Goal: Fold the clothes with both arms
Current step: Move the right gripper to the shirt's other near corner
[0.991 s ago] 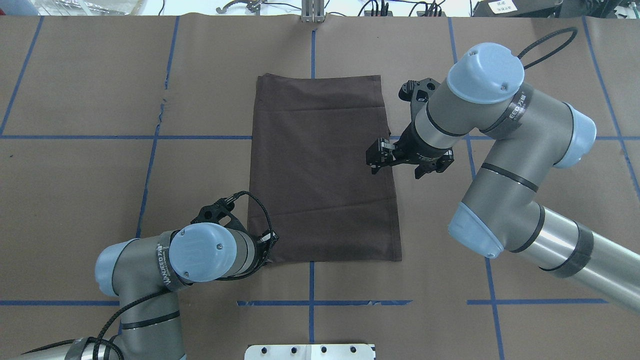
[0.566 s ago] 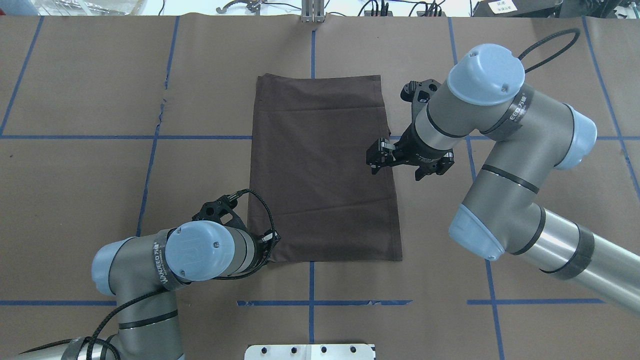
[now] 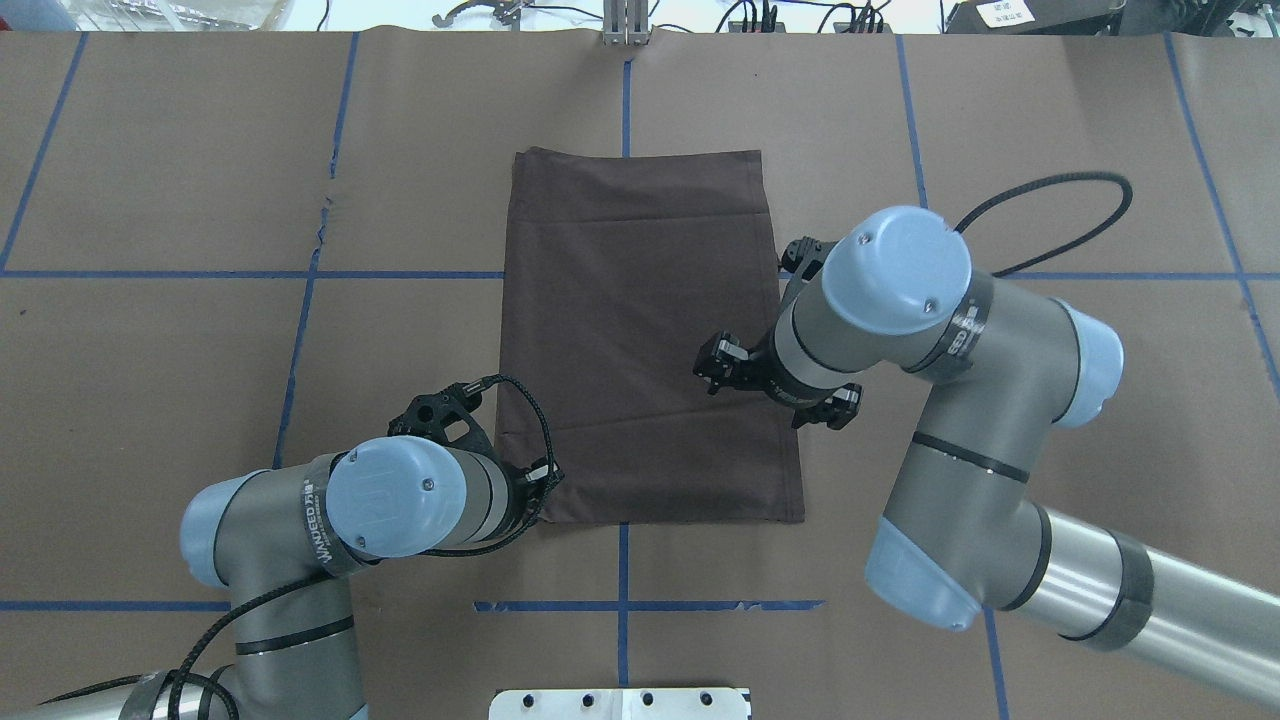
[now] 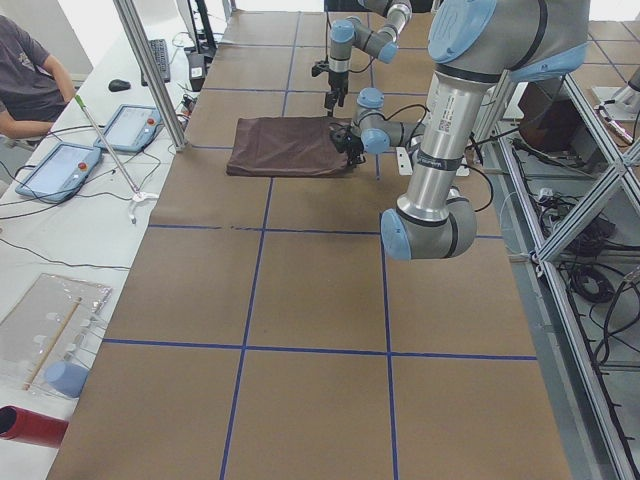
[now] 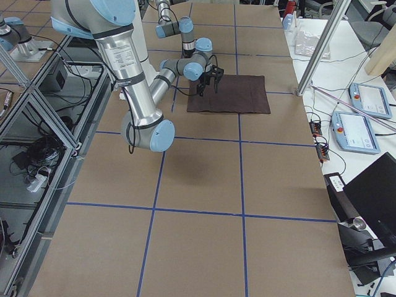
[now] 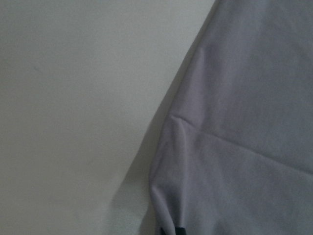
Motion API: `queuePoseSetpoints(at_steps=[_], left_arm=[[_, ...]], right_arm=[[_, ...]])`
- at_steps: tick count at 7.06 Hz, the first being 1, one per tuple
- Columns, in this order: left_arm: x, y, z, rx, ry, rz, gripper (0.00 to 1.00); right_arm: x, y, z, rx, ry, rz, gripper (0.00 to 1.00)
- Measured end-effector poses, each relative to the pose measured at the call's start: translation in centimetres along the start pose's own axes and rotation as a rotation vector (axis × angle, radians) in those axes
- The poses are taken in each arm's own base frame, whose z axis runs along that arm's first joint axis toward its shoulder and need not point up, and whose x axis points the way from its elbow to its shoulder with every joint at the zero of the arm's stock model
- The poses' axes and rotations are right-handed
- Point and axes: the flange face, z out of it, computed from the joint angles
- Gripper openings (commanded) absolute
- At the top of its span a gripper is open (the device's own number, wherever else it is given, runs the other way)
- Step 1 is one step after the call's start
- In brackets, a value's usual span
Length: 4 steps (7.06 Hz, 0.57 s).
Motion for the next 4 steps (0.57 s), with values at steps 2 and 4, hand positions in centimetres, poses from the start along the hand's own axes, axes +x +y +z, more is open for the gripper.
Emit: queuePoseSetpoints(at_steps=[2, 4], left_arm=[[0.1, 0.1, -0.1, -0.004, 0.012, 0.004, 0.00], [0.2, 0.1, -0.2, -0.006, 0.018, 0.005, 0.00]], right_arm=[[1.9, 2.4, 2.9, 0.052, 0.043, 0.040, 1.00], [3.4, 2.4, 4.5, 0.069, 0.079, 0.043, 1.00]])
